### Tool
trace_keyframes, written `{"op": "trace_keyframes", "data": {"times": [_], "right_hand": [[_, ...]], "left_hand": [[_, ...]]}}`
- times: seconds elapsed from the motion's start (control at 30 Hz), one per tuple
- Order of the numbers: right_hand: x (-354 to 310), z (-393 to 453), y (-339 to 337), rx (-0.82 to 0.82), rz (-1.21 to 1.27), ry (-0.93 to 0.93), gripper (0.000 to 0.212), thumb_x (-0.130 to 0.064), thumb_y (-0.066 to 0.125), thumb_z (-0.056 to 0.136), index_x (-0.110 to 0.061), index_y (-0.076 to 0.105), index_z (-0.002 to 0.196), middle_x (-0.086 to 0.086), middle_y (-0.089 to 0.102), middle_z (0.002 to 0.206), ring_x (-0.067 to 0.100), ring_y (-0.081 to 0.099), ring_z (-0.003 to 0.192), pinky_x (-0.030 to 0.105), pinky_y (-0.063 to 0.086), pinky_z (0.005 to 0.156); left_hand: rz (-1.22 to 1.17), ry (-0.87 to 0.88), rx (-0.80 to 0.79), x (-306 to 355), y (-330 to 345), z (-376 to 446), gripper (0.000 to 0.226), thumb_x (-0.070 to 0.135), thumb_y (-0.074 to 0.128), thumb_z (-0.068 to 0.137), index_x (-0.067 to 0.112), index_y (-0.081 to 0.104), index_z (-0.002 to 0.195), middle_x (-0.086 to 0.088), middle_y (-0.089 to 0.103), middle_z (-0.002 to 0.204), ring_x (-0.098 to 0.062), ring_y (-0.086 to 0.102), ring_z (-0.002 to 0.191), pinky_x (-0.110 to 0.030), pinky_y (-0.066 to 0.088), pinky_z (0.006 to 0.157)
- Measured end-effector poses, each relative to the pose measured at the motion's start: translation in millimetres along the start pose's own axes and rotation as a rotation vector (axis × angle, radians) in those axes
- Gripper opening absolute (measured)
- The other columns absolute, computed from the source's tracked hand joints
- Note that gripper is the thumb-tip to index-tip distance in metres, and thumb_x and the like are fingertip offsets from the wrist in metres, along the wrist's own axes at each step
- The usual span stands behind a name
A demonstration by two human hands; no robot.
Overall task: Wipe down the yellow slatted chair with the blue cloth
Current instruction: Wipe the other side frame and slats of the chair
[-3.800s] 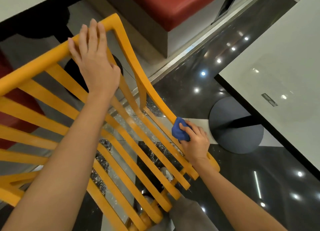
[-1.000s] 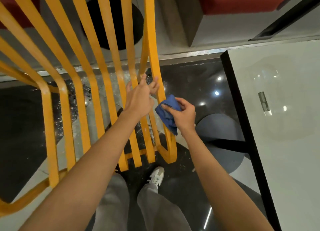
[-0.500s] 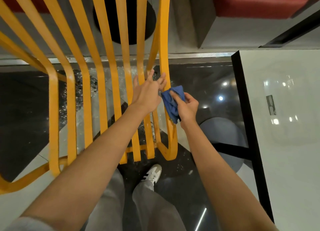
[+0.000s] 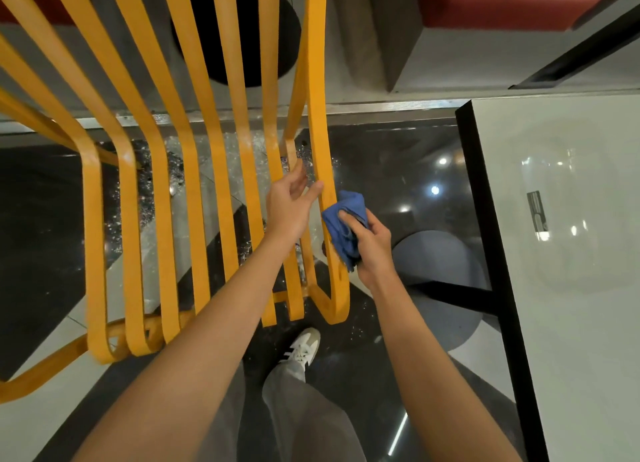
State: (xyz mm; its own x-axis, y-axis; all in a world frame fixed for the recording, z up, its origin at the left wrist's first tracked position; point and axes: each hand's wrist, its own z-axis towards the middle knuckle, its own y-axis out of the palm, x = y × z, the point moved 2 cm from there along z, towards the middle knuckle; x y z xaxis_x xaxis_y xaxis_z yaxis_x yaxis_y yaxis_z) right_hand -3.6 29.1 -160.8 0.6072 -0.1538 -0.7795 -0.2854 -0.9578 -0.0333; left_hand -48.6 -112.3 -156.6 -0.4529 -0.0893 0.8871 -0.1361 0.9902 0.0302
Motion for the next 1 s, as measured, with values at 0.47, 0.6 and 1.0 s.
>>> {"op": "trace_keyframes", "data": {"times": [0.47, 0.6, 1.0], "right_hand": [[-13, 11, 13, 0.171, -0.157, -0.177, 0.012, -0.018, 0.079, 0.079, -0.014, 0.071, 0.087, -0.001, 0.071, 0.08, 0.006, 0.068, 0.074, 0.022, 0.056, 0.066], [-22, 16, 24, 0.191, -0.194, -0.171, 0.017, -0.023, 0.081, 0.076, -0.016, 0.071, 0.087, 0.004, 0.072, 0.086, 0.019, 0.069, 0.082, 0.03, 0.058, 0.071], [-30, 2, 20, 0.216, -0.35, -0.185, 0.026, -0.026, 0.079, 0.076, -0.015, 0.07, 0.099, -0.002, 0.07, 0.092, 0.01, 0.065, 0.084, 0.033, 0.057, 0.077]], "left_hand": [[0.235, 0.087, -0.025, 3, 4, 13, 0.043, 0.012, 0.068, 0.09, 0.008, 0.059, 0.131, -0.004, 0.053, 0.142, -0.012, 0.044, 0.135, -0.009, 0.034, 0.1], [0.146, 0.007, -0.051, 1, -2, 21, 0.043, 0.011, 0.073, 0.085, 0.008, 0.063, 0.126, -0.002, 0.057, 0.138, -0.011, 0.049, 0.132, -0.016, 0.041, 0.102], [0.333, 0.013, -0.02, 8, -5, 13, 0.038, 0.014, 0.063, 0.092, 0.012, 0.062, 0.13, -0.005, 0.058, 0.138, -0.017, 0.051, 0.131, -0.03, 0.04, 0.11]]}}
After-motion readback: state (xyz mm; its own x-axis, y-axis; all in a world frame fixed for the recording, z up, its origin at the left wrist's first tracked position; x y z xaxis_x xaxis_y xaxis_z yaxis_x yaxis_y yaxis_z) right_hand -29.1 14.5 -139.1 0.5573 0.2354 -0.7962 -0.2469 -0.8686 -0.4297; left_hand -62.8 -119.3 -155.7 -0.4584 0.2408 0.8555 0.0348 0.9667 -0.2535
